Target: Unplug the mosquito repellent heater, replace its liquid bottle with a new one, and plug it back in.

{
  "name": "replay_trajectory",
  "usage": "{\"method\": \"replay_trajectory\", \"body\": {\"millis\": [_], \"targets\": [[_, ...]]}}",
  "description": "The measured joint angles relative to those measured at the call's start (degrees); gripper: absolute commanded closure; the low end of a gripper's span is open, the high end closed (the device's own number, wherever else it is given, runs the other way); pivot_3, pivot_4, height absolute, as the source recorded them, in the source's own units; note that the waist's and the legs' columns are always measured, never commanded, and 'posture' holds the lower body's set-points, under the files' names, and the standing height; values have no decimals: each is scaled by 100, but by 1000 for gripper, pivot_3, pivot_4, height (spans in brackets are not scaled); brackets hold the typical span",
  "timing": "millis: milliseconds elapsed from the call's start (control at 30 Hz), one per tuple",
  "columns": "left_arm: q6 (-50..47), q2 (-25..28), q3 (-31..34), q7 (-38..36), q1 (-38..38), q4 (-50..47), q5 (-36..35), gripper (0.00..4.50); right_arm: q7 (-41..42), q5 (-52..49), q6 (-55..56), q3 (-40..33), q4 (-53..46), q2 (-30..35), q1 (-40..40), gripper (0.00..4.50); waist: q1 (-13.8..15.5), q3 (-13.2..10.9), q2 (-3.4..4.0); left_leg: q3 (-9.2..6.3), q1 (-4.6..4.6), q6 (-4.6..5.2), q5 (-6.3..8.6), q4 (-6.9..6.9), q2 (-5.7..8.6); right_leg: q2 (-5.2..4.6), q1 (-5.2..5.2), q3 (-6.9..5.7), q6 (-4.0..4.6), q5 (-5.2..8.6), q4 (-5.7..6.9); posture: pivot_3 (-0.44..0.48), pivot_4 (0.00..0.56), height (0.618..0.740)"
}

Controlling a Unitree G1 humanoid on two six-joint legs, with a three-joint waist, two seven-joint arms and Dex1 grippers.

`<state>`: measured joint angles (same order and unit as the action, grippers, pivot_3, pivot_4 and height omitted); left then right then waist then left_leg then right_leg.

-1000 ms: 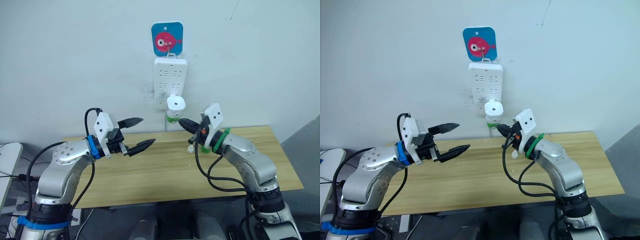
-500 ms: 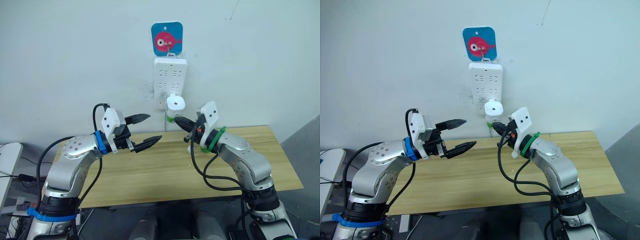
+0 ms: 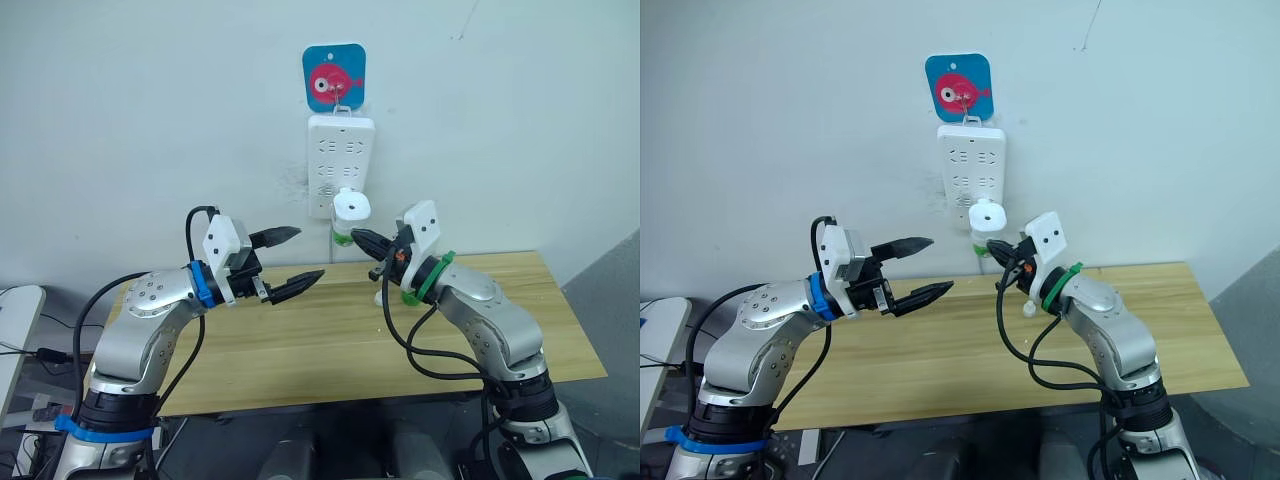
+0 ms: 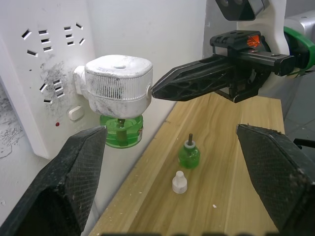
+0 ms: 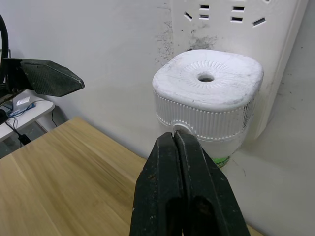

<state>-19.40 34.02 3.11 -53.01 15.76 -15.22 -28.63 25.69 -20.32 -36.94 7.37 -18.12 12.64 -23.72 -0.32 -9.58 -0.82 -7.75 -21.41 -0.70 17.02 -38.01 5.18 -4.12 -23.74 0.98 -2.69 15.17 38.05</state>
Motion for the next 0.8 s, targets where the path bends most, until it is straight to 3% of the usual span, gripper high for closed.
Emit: {"method": "replay_trajectory", "body": {"millis": [800], "targets": [[-20,-1,0,118,66,-1,-18,0,-116,394,375,149,267,-203,-159,4470,-6,0,0,-6,3,-16,-12,0,-3,6,0,-3,20,-15,7,28,174,740]]}}
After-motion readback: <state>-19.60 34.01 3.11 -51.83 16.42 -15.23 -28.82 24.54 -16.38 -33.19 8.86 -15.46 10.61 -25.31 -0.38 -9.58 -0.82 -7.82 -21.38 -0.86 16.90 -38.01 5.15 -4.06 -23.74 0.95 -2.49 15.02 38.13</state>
